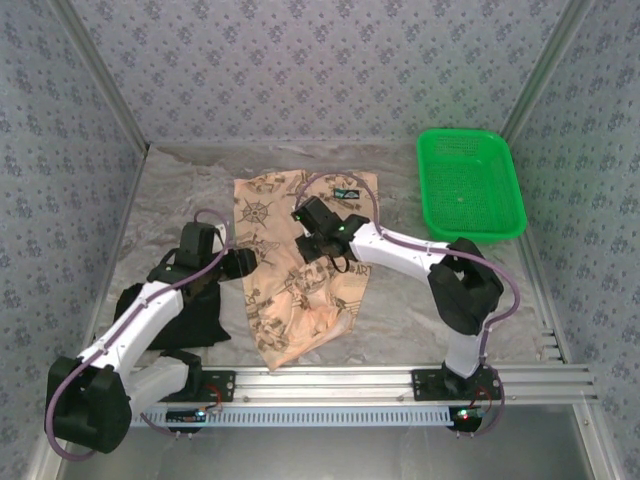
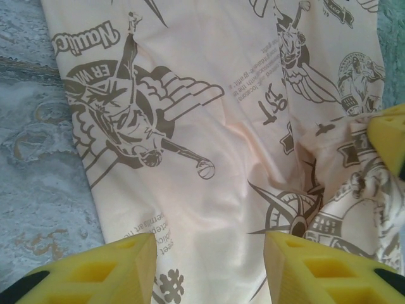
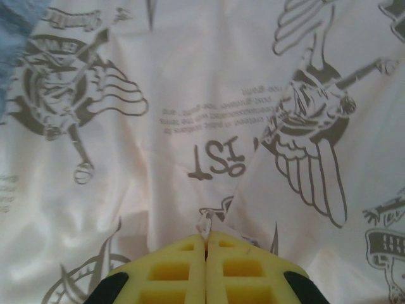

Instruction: Fold the inside-out t-shirt

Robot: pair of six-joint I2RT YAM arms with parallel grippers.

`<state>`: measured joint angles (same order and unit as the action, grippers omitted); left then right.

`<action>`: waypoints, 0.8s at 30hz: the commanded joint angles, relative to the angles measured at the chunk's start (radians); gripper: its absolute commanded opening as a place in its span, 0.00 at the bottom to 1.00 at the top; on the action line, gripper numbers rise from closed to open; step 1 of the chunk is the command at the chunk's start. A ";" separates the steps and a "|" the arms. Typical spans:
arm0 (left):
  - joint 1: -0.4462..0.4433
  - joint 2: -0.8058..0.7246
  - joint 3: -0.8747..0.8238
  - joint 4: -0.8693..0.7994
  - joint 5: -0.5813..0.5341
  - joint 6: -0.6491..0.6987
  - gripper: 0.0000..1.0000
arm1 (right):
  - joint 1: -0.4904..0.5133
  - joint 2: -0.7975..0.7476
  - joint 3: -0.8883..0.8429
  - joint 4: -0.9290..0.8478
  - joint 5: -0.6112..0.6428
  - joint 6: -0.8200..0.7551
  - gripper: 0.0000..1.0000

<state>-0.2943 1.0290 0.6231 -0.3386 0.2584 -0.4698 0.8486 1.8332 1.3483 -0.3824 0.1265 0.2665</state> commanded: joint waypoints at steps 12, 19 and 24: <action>-0.012 0.143 0.077 0.081 0.062 -0.030 0.47 | -0.119 -0.238 -0.128 0.006 0.094 0.026 0.51; -0.012 0.256 0.211 0.058 0.000 0.036 0.47 | -0.212 -0.312 -0.191 0.006 0.188 -0.038 0.73; 0.004 0.364 0.322 0.032 -0.020 0.071 0.47 | -0.298 -0.252 -0.098 -0.045 0.035 -0.024 0.71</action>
<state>-0.3004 1.3506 0.8890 -0.2882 0.2584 -0.4389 0.5800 1.5585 1.2064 -0.3889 0.2306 0.2535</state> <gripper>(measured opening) 0.474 0.715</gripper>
